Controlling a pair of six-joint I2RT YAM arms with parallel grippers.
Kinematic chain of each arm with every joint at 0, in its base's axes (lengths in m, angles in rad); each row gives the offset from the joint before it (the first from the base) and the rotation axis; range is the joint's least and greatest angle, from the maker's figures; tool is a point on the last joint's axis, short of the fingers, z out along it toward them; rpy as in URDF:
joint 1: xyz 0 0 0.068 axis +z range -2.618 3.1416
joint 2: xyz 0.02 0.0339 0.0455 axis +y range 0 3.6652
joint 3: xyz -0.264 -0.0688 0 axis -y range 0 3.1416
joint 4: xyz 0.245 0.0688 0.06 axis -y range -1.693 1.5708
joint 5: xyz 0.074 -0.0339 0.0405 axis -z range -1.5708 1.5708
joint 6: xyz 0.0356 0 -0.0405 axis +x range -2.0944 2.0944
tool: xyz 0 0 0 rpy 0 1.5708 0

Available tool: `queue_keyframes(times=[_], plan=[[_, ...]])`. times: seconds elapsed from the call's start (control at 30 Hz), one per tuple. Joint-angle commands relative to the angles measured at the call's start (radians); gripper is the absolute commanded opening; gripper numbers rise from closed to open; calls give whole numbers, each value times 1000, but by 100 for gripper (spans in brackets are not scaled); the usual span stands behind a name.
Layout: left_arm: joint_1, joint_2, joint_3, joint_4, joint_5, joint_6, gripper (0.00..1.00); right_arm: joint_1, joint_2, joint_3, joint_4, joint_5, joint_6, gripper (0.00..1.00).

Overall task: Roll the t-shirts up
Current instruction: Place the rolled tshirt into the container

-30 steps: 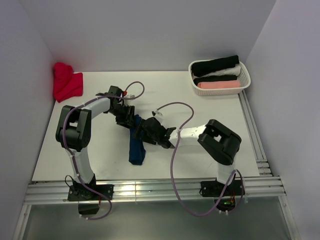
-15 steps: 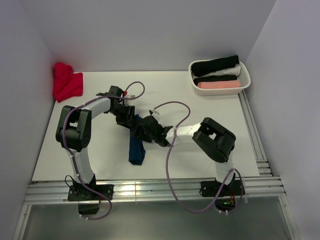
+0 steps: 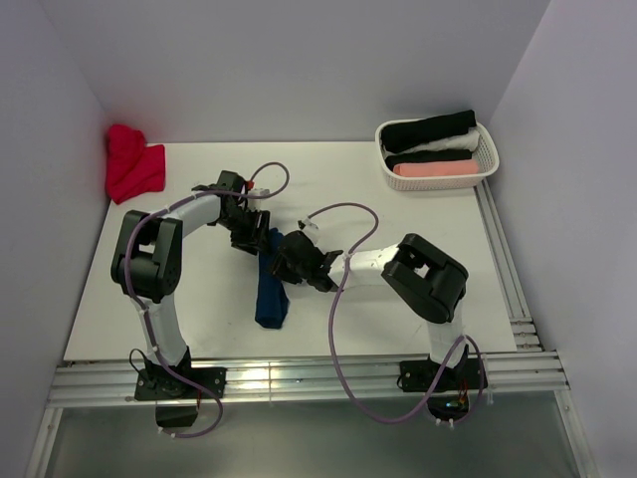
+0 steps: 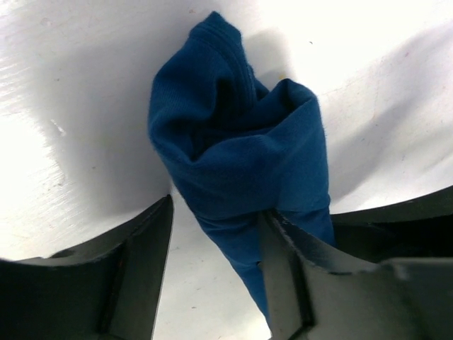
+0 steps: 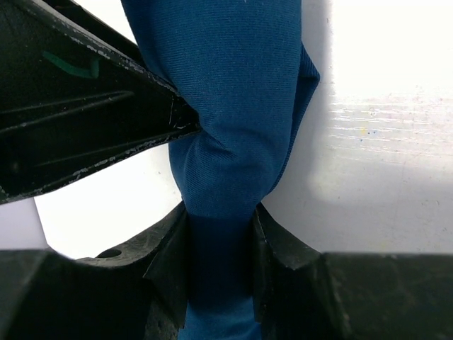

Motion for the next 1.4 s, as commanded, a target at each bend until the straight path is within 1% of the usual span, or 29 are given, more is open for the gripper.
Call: queue_keyframes(times=[0.0, 0.17, 0.3, 0.43, 0.6, 0.8, 1.0, 1.13, 1.27, 1.37], plan=[[-23, -14, 6, -2, -50, 35, 61, 3, 19, 11, -94, 40, 5, 0], [-8, -60, 84, -43, 2, 45, 67, -1, 10, -2, -93, 43, 11, 0], [24, -86, 153, -82, 61, 49, 68, -1, -1, -5, -93, 47, 19, 0], [82, -111, 231, -114, 142, 48, 68, -7, -19, -11, -82, 40, 29, 0], [146, -180, 273, -139, 185, 52, 68, -28, -64, -46, -25, 28, 52, 0], [202, -266, 262, -137, 182, 72, 67, -69, -150, -69, -13, 51, 51, 0], [224, -330, 216, -135, 203, 80, 67, -161, -225, -101, 39, 25, 56, 0], [228, -355, 161, -119, 211, 80, 67, -226, -292, -94, 12, 40, 39, 0], [228, -367, 124, -99, 219, 80, 67, -325, -371, -103, -2, 53, 31, 0], [228, -370, 101, -89, 228, 78, 67, -384, -440, -89, -60, 100, 22, 0]])
